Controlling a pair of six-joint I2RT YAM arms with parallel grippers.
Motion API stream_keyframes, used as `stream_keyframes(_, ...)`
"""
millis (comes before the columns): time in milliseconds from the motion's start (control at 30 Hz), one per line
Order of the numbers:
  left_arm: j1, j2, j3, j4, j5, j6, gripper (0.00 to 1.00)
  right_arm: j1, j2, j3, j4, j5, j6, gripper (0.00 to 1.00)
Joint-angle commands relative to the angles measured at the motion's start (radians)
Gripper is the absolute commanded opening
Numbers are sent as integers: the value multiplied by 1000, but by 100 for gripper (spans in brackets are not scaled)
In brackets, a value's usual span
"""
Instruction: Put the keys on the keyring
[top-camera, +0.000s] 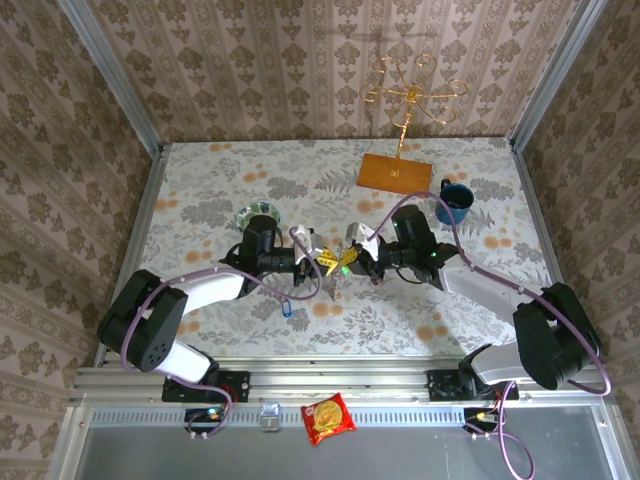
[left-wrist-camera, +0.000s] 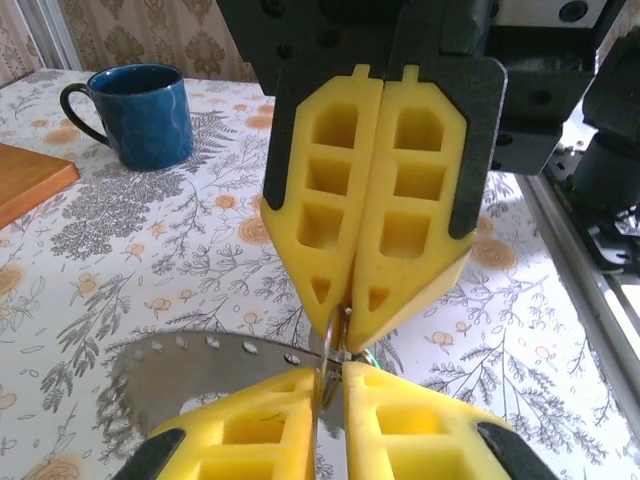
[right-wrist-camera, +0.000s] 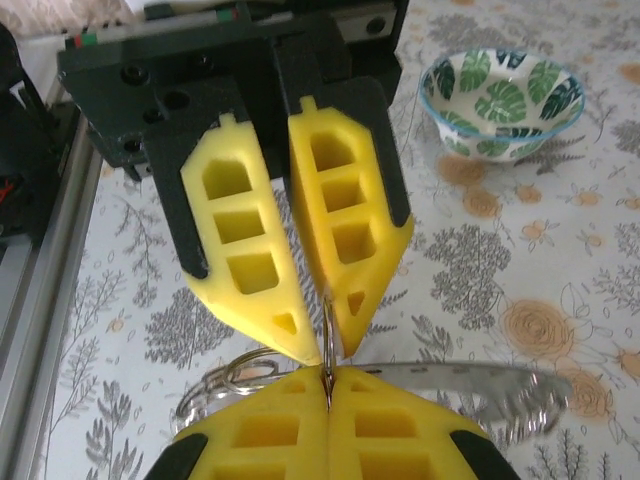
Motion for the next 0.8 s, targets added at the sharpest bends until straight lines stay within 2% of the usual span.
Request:
stream_keyframes(0,-11,-26,51,-163,-6,117,14,27,12,81,-179,36,-112,0)
stream_keyframes(133,-11,-41,81,-212,-9,138,15,56,48,154,-298,104,-173,0)
stream_keyframes(333,-13,-49,130,-313,1,187,7,87,58,227,-404,126,-220,0)
stream_keyframes(400,-14,-53,139,-324,9,190,0,91,62,245,-420,124,-218,0)
stream_keyframes(467,-14,-59,135,-314,13,187,0,86,51,230,-381,127,-190,0)
stream_keyframes(500,-13,-61,132,-308,14,186,0,76,42,211,-346,127,-165,2)
stream_keyframes(567,-13,-66,116,-292,17,180,0,44,26,161,-265,102,-93,19)
stream_keyframes(633,-13,-69,102,-272,19,170,0,10,-17,119,-206,75,-35,27)
stream_keyframes(767,-13,-75,64,-190,22,132,0,-3,-33,59,-152,54,10,29)
